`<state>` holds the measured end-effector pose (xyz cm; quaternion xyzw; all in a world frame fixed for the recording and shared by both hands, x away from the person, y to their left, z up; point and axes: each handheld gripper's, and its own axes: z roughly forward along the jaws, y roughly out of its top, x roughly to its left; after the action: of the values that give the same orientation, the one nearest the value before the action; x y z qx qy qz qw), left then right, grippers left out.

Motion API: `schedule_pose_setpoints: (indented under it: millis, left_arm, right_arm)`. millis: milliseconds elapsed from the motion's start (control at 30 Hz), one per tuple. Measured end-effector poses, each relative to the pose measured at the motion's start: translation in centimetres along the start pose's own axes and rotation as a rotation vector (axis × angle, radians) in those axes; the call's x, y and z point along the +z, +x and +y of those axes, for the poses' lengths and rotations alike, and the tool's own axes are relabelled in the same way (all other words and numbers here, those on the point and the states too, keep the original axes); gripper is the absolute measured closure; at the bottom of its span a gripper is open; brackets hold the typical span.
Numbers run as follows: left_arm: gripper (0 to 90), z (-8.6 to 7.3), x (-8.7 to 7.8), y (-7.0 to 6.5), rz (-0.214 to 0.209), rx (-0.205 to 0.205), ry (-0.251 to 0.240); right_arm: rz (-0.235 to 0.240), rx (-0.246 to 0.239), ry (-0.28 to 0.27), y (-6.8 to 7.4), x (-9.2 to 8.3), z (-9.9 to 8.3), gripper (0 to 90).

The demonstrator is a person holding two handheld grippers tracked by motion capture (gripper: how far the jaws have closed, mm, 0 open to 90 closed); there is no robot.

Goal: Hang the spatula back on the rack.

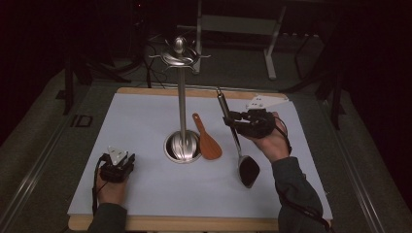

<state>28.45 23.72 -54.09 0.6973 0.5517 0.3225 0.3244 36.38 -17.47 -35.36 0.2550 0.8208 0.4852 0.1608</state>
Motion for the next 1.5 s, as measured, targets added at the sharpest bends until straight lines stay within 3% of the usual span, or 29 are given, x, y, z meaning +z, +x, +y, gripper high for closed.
schedule_pose_setpoints:
  millis: [333,767,1167,1500]
  left_arm:
    - [70.0,0.0,0.0,0.0,0.000,-0.002,-0.001]
    - [70.0,0.0,0.0,0.0,0.000,-0.001,-0.001]
    - [70.0,0.0,0.0,0.0,-0.001,-0.002,-0.001]
    - [70.0,0.0,0.0,0.0,-0.003,-0.002,-0.001]
  right_arm:
    - [0.024,-0.030,-0.064,1.3,-0.2,1.0,69.3]
    - [0.043,-0.032,-0.156,3.0,0.3,2.4,69.3]
    - [0.016,-0.071,-0.202,5.6,0.6,5.1,69.4]
    - [0.002,-0.066,-0.220,6.3,1.0,6.7,69.4]
